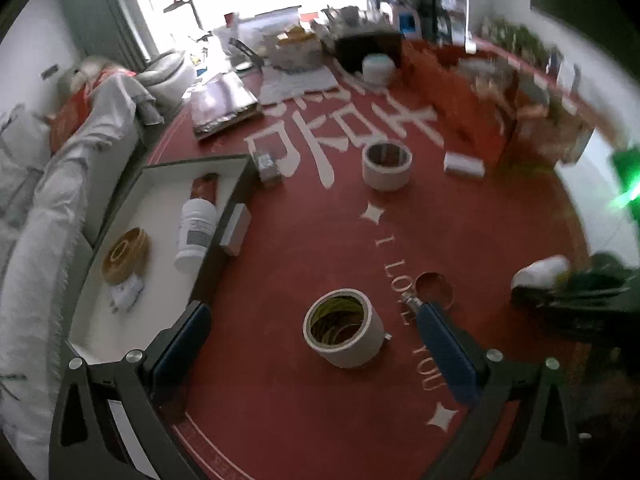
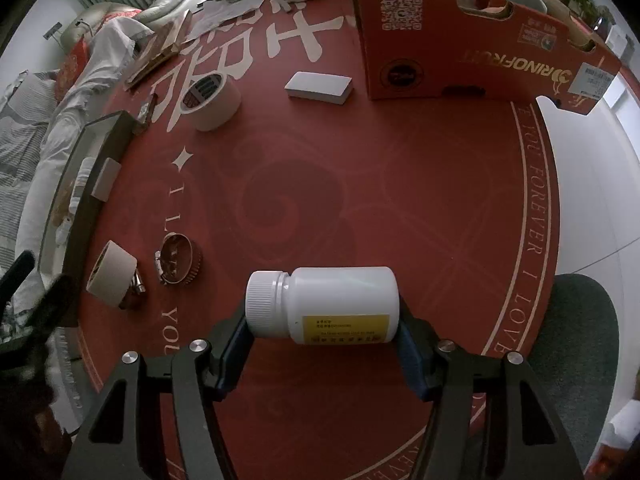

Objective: Organize rigid objects
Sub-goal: 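Carry the bottle in right gripper while left gripper moves over the white masking tape roll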

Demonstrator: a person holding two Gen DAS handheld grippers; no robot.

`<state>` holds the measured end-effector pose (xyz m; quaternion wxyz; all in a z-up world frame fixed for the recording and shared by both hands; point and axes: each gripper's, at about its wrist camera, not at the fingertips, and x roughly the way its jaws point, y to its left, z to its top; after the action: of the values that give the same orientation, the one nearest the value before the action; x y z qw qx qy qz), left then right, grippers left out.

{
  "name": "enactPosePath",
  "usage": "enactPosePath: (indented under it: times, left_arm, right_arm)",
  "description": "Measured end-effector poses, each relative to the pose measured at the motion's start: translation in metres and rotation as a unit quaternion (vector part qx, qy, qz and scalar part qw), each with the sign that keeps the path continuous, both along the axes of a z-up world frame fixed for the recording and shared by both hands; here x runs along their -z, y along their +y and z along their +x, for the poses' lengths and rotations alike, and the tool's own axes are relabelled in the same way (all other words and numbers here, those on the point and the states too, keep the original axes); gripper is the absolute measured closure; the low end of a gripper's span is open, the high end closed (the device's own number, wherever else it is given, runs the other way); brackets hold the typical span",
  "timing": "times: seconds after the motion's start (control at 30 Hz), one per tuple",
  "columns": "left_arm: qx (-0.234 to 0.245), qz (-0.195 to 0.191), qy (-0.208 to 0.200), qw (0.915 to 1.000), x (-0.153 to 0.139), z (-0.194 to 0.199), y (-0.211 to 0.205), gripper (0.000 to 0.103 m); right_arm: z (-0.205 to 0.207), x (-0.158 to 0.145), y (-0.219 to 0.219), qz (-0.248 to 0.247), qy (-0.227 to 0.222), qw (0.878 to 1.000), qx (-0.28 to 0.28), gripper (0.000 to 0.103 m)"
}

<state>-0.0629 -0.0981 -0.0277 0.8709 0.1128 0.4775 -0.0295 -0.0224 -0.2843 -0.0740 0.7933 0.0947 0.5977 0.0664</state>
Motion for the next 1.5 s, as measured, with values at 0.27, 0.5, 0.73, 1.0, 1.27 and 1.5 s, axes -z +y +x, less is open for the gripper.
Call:
enactPosePath:
  times: [0.27, 0.5, 0.73, 1.0, 1.27, 1.5]
  left_arm:
    - [-0.044, -0.082, 0.084, 0.9921, 0.034, 0.025, 0.018, 0.045]
    - [-0.061, -0.125, 0.045, 0.9892, 0.011, 0.010, 0.038, 0.048]
    - [-0.019, -0.106, 0.073, 0.9915, 0.004, -0.013, 0.049, 0.048]
    - [0.007, -0.029, 0.124, 0.9918, 0.056, -0.019, 0.020, 0.048]
    - [-0.050, -0.043, 0.121, 0.9905, 0.063, -0.006, 0.033, 0.011]
    - [-0.078, -0.070, 0.127, 0.9863, 0.071, -0.006, 0.042, 0.000]
  right_arm:
    - [0.001, 0.000, 0.000, 0.000, -0.001, 1.000, -0.002, 0.038]
    - [0.001, 0.000, 0.000, 0.000, -0.001, 1.000, -0.002, 0.038]
    - [0.001, 0.000, 0.000, -0.002, -0.001, 1.000, -0.003, 0.038]
    - [0.002, 0.001, 0.003, -0.013, 0.000, 1.000, -0.009, 0.038]
    - [0.007, 0.007, 0.033, -0.101, 0.015, 0.993, -0.064, 0.026]
    - [0.013, 0.013, 0.033, -0.112, 0.023, 0.991, -0.071, 0.008]
